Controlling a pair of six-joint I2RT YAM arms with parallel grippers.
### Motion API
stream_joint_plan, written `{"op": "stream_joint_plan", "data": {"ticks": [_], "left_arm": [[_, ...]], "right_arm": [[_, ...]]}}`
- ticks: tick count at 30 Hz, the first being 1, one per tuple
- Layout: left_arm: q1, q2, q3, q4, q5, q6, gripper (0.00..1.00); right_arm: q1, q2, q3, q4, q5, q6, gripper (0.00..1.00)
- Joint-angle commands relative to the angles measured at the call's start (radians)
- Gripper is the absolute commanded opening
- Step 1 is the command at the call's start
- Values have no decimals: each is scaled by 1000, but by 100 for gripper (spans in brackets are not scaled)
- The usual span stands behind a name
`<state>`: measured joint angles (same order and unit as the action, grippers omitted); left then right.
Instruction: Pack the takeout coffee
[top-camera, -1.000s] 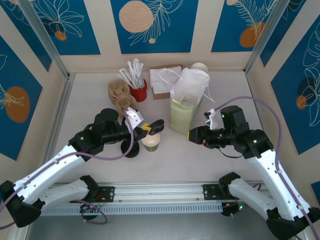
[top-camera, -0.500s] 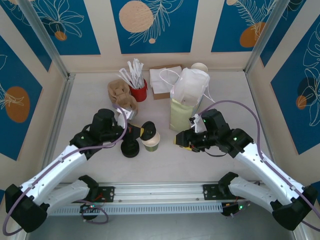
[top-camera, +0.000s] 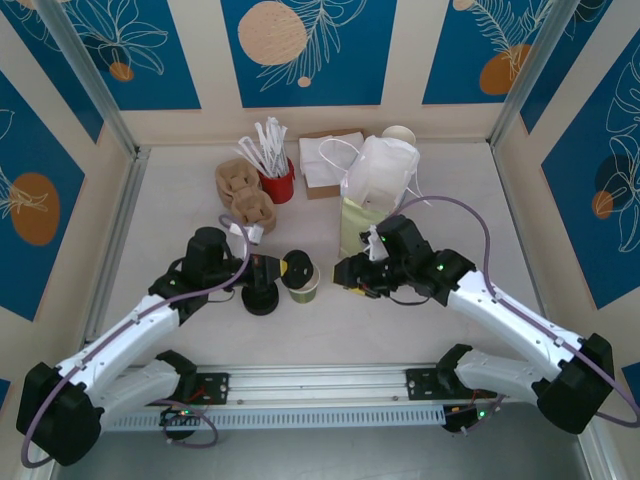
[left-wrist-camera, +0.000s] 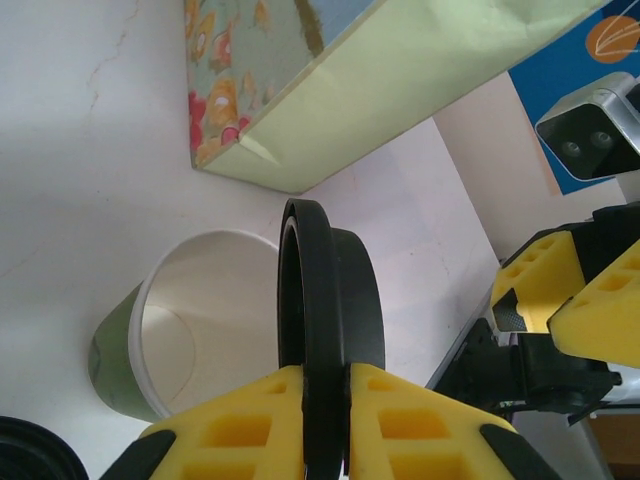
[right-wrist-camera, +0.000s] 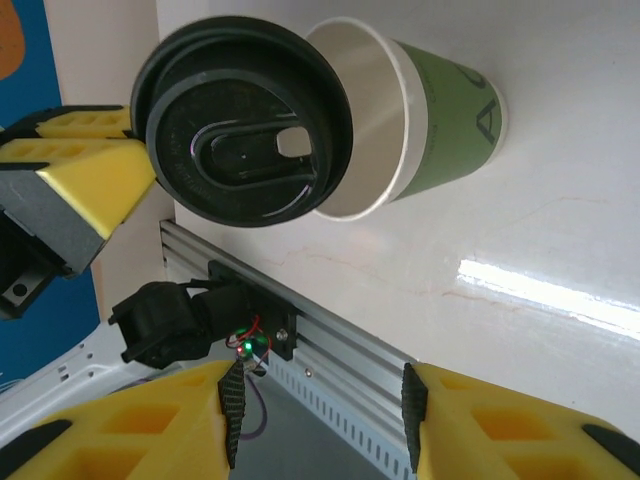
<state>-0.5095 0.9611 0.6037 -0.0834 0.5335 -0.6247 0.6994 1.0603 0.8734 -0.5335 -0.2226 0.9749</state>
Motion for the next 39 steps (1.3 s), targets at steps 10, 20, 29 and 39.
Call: {"op": "stream_joint_plan", "data": {"ticks": [10, 20, 29, 39], "left_arm": [[51, 55, -57, 124, 73, -91, 16], [55, 62, -62, 96, 55, -76, 30], [58, 78, -58, 92, 38, -56, 40], [58, 119, -78, 129, 34, -55, 48]], "right_arm": [[8, 74, 23, 106, 17, 13, 43], [9, 89, 7, 137, 37, 30, 43], [11, 121, 18, 146, 40, 32, 44], [27, 162, 39, 150, 44, 31, 46]]}}
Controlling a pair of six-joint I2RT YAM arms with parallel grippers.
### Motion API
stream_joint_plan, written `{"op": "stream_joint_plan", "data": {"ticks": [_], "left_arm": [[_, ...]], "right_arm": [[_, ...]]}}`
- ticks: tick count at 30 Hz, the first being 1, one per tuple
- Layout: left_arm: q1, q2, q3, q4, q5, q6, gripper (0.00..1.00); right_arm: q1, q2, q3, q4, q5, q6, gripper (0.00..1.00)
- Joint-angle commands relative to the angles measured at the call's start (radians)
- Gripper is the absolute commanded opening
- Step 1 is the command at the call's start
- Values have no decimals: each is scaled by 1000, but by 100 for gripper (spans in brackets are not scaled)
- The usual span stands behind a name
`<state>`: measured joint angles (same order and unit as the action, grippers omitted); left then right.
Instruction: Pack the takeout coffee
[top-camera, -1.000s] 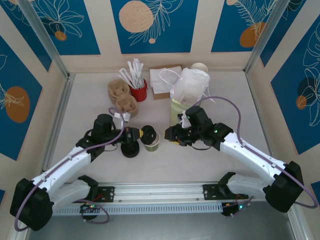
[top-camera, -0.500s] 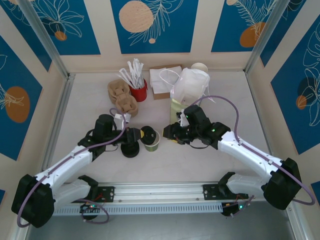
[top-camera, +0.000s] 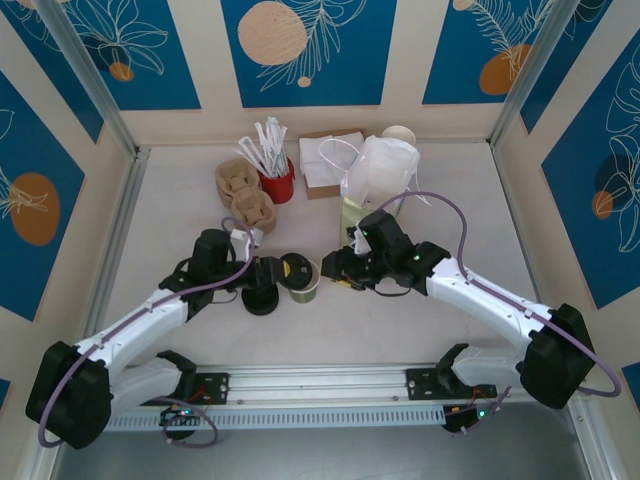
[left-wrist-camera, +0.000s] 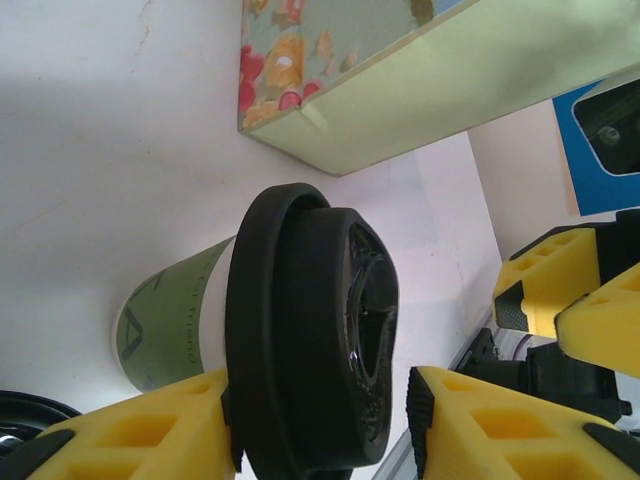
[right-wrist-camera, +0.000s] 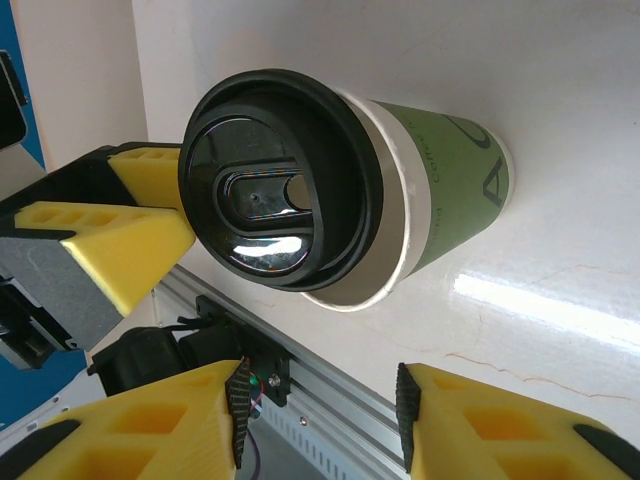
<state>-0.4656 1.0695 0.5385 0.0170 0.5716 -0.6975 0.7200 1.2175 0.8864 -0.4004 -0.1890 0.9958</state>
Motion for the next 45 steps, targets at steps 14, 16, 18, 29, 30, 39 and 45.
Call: {"op": "stream_joint_plan", "data": {"ticks": [14, 16, 18, 29, 30, 39, 45], "left_arm": [[12, 46, 5, 32, 24, 49, 52], [10, 46, 10, 28, 25, 54, 54], [10, 48, 16, 27, 32, 52, 57], [-8, 40, 62, -60, 10, 111, 64], [-11, 42, 70, -74, 2, 116, 64], [-39, 71, 107, -131, -15, 144, 65], [-47, 99, 124, -146, -10, 136, 65]], "right_arm": [[16, 41, 22, 37, 28, 29, 50], [17, 48, 25, 38, 29, 30, 50], [19, 52, 28, 39, 30, 36, 50], [30, 71, 40, 44, 33, 46, 50], [30, 72, 40, 43, 34, 47, 50], [31, 70, 42, 38, 36, 61, 50], [31, 64, 42, 19, 49, 54, 50]]}}
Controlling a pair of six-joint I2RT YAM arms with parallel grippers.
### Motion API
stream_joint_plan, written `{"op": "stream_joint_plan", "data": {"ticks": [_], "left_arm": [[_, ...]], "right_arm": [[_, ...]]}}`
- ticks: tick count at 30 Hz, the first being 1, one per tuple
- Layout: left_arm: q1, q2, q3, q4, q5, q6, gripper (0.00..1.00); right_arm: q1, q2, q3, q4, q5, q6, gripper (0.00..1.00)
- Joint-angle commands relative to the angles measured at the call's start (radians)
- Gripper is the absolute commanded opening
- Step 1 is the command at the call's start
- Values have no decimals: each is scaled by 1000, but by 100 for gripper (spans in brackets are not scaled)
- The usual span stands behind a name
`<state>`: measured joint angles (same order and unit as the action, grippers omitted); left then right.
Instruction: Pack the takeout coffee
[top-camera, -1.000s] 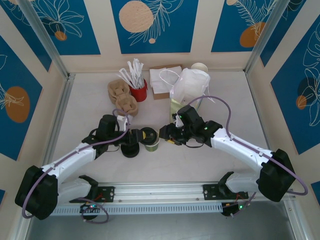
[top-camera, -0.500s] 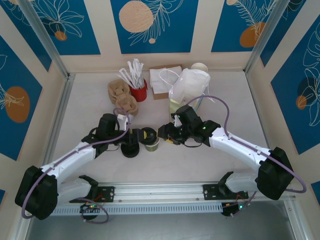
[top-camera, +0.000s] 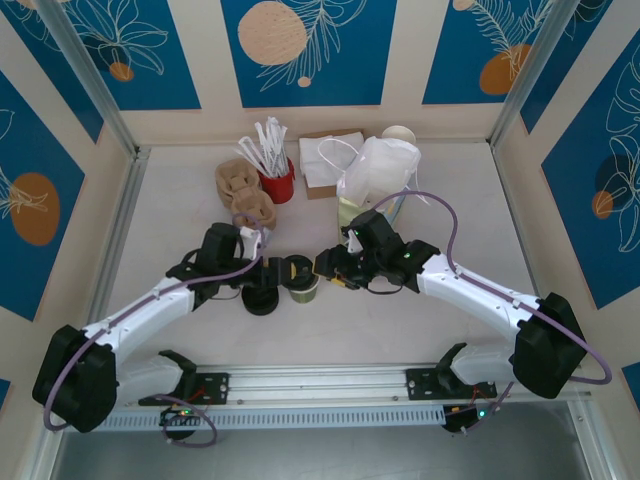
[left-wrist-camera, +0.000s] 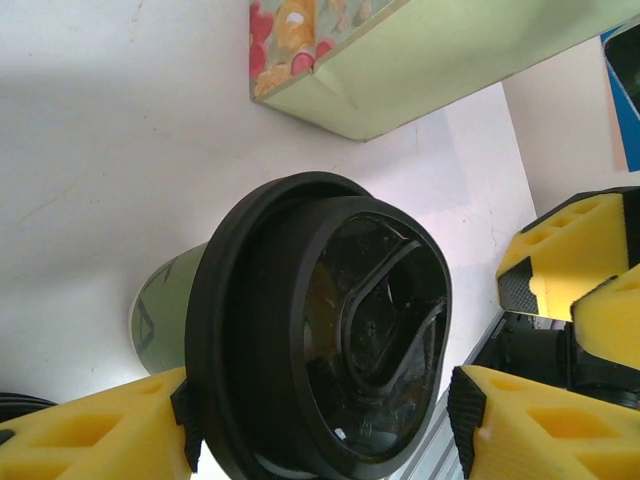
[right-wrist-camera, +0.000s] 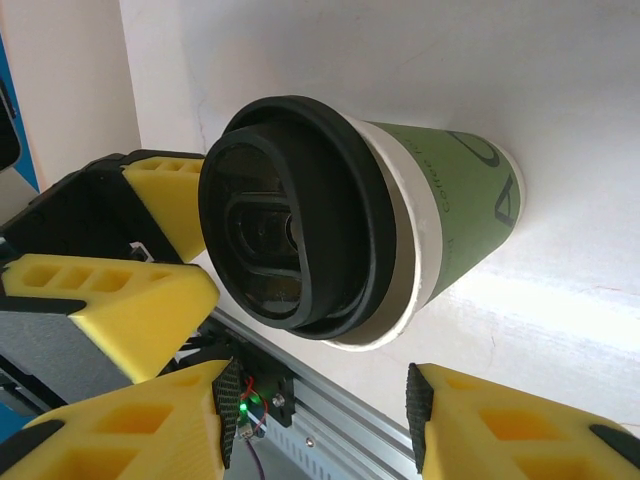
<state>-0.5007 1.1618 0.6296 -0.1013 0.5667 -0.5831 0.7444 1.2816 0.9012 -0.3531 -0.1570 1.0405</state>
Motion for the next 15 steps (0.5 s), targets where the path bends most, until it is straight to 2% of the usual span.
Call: {"op": "stream_joint_plan", "data": {"ticks": [1, 8, 15], "left_arm": [[-16, 8, 35, -28, -6, 25, 66], [-37, 31, 60, -55, 19, 28, 67], [-43, 31, 73, -89, -4, 47, 70]], "right_arm": [[5, -1, 27, -30, 19, 7, 50], [3, 1, 28, -26, 17, 14, 50], [6, 11, 28, -29, 16, 14, 50]]}}
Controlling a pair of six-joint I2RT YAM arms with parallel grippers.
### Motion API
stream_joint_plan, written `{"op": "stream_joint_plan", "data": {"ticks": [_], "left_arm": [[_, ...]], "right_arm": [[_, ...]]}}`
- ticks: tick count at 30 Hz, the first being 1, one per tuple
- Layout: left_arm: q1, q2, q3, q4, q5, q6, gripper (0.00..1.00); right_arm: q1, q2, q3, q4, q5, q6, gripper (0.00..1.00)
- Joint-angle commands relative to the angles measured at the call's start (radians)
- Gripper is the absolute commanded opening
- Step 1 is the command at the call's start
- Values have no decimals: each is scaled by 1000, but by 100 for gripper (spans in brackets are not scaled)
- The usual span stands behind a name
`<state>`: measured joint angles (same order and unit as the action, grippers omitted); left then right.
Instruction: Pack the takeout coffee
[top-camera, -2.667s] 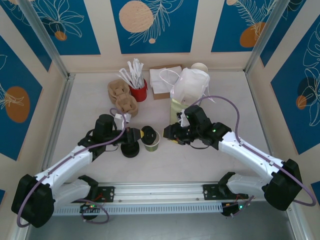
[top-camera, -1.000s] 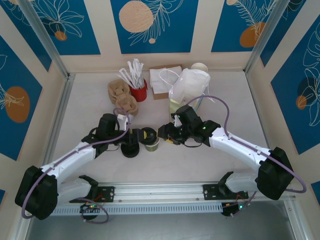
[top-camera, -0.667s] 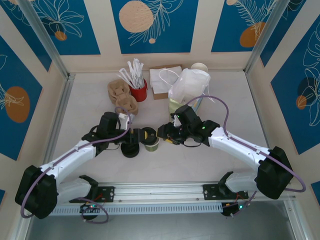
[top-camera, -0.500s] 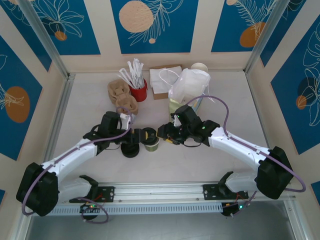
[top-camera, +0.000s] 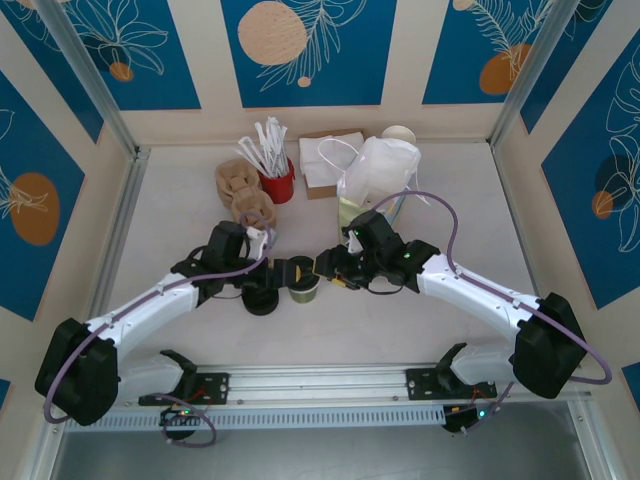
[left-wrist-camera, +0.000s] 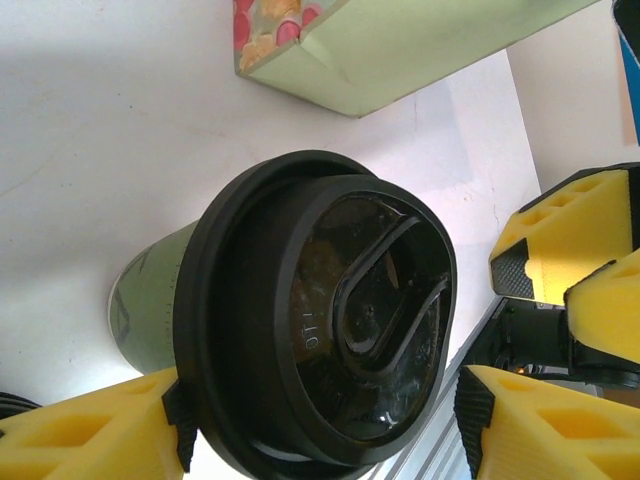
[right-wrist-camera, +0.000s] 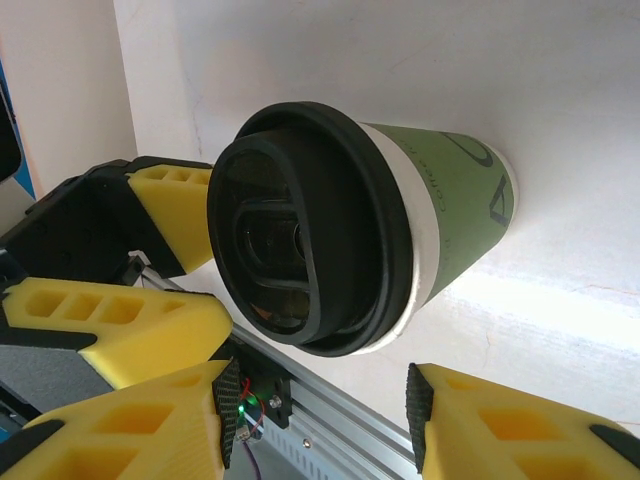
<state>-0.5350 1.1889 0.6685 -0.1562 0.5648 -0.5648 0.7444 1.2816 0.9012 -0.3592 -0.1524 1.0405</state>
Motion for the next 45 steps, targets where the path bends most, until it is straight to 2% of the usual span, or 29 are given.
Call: {"op": "stream_joint_plan", "data": {"ticks": [1, 5, 13, 27, 35, 45], "left_arm": [[-9, 3, 38, -45, -9, 35, 71], [-9, -13, 60, -106, -64, 64, 77], [-7, -8, 79, -80, -98, 42, 84], [-1, 88, 161, -153, -164, 106, 68], [-3, 127, 166, -136, -114, 131, 55], [-16, 111, 163, -153, -90, 161, 55]], "right_arm": [[6, 13, 28, -25, 13, 13, 50], [9, 13, 33, -37, 26, 7, 50], [18, 20, 37, -47, 36, 3, 51], [26, 10, 36, -60, 48, 4, 51], [28, 13, 36, -58, 45, 8, 51], [29, 34, 50, -55, 37, 4, 51]]}}
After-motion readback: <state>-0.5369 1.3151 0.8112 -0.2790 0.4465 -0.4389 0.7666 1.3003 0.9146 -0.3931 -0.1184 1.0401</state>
